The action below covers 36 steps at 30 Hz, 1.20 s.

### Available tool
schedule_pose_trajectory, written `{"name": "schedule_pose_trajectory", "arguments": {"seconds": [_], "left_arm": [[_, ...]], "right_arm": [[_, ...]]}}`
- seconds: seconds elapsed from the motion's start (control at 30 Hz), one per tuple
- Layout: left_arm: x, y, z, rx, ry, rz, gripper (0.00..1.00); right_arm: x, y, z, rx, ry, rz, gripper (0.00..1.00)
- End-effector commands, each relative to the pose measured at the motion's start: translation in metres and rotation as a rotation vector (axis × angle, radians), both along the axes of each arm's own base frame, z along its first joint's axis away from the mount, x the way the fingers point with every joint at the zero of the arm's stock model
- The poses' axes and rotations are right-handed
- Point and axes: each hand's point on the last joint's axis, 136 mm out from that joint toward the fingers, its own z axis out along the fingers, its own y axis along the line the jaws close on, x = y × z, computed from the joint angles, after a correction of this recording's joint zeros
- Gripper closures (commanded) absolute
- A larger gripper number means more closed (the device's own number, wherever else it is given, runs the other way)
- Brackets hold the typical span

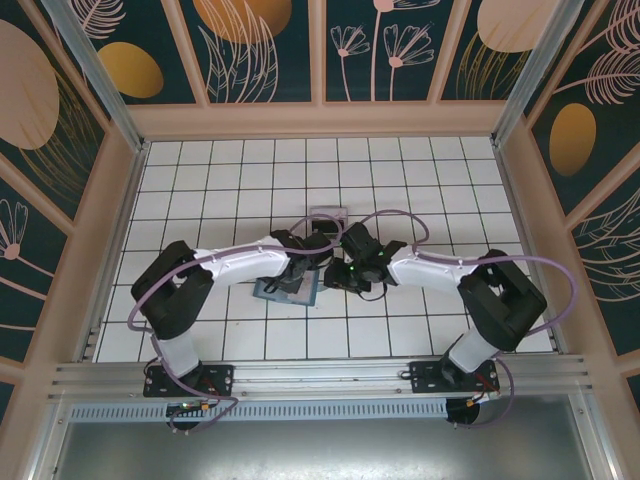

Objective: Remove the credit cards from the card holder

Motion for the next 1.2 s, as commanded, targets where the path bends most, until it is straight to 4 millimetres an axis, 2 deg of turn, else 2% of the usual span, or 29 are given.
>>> {"name": "schedule_pose_trajectory", "arguments": {"seconds": [0.0, 0.03, 0.1, 0.3, 0.43, 0.57, 0.67, 0.83, 1.03, 1.17], "left_arm": [[0.002, 0.007, 0.0, -0.068, 0.007, 0.005, 0.55], [0.002, 0.009, -0.005, -0.079, 0.018, 0.008, 0.55], [0.003, 0.009, -0.001, -0.131, 0.013, 0.017, 0.55], [0.001, 0.014, -0.01, -0.181, 0.037, 0.034, 0.56], [-0.01, 0.016, -0.018, -0.199, 0.07, 0.038, 0.56], [-0.013, 0.011, -0.014, -0.251, 0.066, 0.049, 0.58], [-0.009, 0.016, -0.006, -0.242, 0.031, 0.067, 0.59], [0.002, 0.017, 0.014, -0.239, -0.026, 0.08, 0.61], [0.022, -0.02, 0.052, -0.432, -0.091, 0.065, 0.63], [0.024, -0.055, 0.063, -0.643, -0.074, 0.065, 0.65]], "right_arm": [[0.005, 0.01, 0.002, 0.022, 0.001, -0.002, 0.66], [0.005, 0.011, 0.001, 0.024, 0.001, 0.0, 0.68], [0.006, 0.012, 0.0, 0.024, 0.002, -0.002, 0.7], [0.009, 0.012, -0.002, 0.013, -0.001, -0.001, 0.87], [0.013, 0.005, -0.004, -0.021, -0.008, -0.009, 0.93], [0.02, -0.007, -0.005, -0.077, -0.022, -0.021, 0.94], [0.024, -0.013, -0.002, -0.119, -0.037, -0.021, 0.93], [0.027, -0.015, 0.01, -0.128, -0.054, -0.023, 0.82], [0.033, -0.018, 0.031, -0.131, -0.091, -0.045, 0.73], [0.036, -0.014, 0.044, -0.115, -0.11, -0.048, 0.72]]}}
